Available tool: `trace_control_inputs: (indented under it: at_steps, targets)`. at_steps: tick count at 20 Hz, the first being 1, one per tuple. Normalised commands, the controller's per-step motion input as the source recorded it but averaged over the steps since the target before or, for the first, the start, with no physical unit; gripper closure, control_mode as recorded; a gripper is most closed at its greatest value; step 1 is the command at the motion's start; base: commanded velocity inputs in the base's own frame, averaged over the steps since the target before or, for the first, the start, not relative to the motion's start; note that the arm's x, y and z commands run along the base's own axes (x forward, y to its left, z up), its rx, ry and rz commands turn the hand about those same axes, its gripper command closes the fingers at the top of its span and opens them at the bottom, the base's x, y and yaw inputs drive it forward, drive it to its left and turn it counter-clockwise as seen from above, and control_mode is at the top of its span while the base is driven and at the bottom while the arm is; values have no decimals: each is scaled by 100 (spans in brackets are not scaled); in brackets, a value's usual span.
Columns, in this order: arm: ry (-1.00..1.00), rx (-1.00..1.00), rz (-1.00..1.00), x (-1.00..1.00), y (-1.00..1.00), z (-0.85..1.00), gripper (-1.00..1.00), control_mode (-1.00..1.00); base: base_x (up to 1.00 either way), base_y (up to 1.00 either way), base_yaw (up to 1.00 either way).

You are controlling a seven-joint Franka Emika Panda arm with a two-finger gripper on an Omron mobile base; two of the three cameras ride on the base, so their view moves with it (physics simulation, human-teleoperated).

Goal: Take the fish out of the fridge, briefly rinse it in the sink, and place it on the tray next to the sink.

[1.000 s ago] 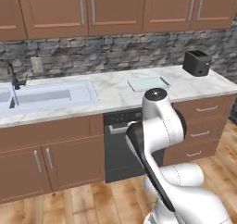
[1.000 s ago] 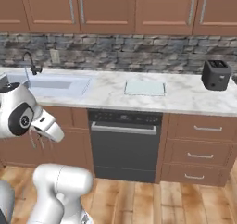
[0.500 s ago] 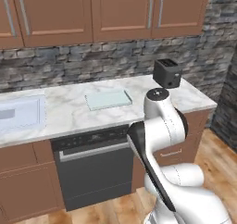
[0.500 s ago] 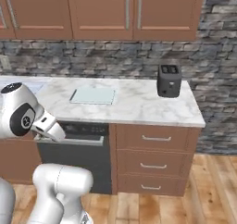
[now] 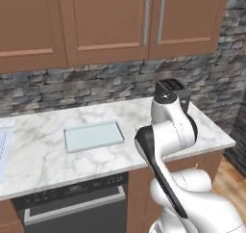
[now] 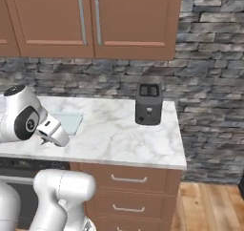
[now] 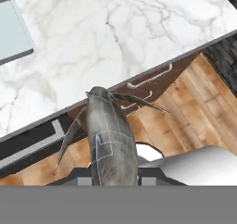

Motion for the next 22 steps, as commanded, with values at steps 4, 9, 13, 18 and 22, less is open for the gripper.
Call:
trace_control_inputs:
  at_steps: [4, 9, 13, 18, 22]
  targets:
    - [0, 0, 0, 0, 0, 0, 100, 100, 59, 2, 27]
    - [0, 0, 0, 0, 0, 0, 100, 100, 41, 5, 29]
    - [0, 0, 0, 0, 0, 0, 100, 100, 33, 22, 33]
    - [-6, 2, 16, 17, 5, 0, 100, -100, 14, 10, 13]
    - [-11, 2, 15, 78, 29, 0, 100, -100, 0, 0, 0]
